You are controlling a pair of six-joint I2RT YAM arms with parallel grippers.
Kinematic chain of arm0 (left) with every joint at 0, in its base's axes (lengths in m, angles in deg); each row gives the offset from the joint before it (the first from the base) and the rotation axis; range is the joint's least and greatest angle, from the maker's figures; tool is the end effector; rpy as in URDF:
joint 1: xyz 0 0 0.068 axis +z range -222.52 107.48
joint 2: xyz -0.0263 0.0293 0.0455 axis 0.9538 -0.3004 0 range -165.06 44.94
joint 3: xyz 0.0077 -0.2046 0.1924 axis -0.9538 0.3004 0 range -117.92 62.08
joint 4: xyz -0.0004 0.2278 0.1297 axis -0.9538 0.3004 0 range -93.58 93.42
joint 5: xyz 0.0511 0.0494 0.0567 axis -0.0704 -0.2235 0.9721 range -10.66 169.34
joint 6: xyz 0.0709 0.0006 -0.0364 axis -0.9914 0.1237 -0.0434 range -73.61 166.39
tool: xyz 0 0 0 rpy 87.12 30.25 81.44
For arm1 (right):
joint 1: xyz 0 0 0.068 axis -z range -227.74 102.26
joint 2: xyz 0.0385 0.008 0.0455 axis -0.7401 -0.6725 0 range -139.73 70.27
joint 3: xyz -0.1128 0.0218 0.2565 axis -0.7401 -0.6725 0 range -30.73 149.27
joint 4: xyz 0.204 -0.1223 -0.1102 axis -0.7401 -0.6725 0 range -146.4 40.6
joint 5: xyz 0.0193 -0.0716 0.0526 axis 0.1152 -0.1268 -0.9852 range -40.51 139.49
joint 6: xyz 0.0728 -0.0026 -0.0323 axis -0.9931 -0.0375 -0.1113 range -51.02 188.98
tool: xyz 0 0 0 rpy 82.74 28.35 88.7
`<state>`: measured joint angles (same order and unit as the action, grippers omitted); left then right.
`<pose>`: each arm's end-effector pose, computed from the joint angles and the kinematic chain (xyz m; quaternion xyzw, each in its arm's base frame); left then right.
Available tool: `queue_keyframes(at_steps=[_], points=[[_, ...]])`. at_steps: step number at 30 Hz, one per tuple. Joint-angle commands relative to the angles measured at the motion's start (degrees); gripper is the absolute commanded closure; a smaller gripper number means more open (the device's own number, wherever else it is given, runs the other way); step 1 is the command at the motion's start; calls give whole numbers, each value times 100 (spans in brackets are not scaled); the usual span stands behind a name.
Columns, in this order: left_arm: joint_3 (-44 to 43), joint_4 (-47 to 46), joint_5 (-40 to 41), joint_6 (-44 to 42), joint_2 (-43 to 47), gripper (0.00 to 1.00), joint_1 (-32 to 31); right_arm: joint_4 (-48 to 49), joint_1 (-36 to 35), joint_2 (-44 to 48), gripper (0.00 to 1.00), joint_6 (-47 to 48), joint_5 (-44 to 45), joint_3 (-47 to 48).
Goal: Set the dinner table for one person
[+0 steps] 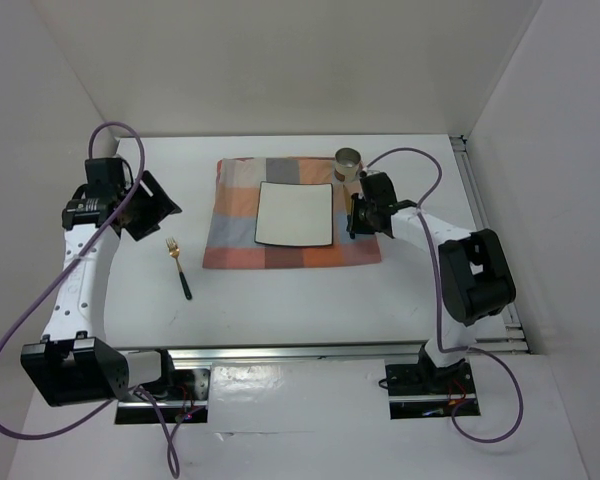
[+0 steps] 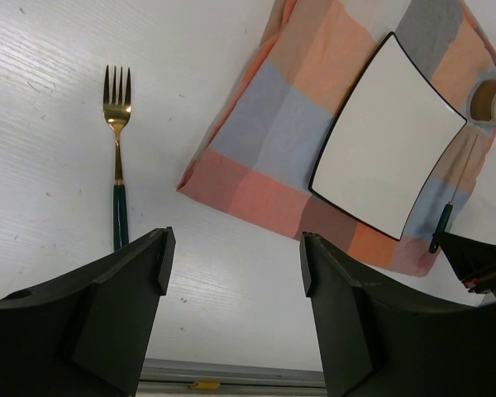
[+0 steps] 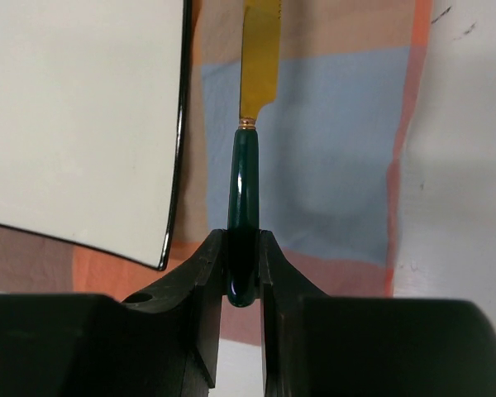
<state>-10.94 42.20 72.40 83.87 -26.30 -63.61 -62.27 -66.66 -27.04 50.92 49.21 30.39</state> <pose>0.2763 0.0349 0.3402 -0.3401 0.8539 -0.1502 0.3641 0.3611 0.1240 0.1793 -0.0078 0.9368 0.1130 0.3310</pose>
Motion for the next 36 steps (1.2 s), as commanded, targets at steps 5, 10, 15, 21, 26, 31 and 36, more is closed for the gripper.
queue_keyframes(at_steps=[5,10,15,21,26,31,36], points=[[-108,-139,61,-135,-127,21,-56,380,134,-393,100,-12,-34,348],[6,-139,351,-135,-75,17,-56,433,134,-507,98,-127,-34,295],[191,-70,763,-135,-240,17,-108,382,134,-560,51,-189,-34,295],[814,-156,1229,102,-364,17,-170,196,134,-121,27,-189,88,348],[1289,-517,1344,50,-627,17,-170,-6,81,431,23,-241,150,348],[1720,-939,1292,137,-1101,31,-170,-278,81,968,21,-294,-7,479],[1860,-1044,1283,269,-1427,31,-170,-498,81,1320,19,-294,44,602]])
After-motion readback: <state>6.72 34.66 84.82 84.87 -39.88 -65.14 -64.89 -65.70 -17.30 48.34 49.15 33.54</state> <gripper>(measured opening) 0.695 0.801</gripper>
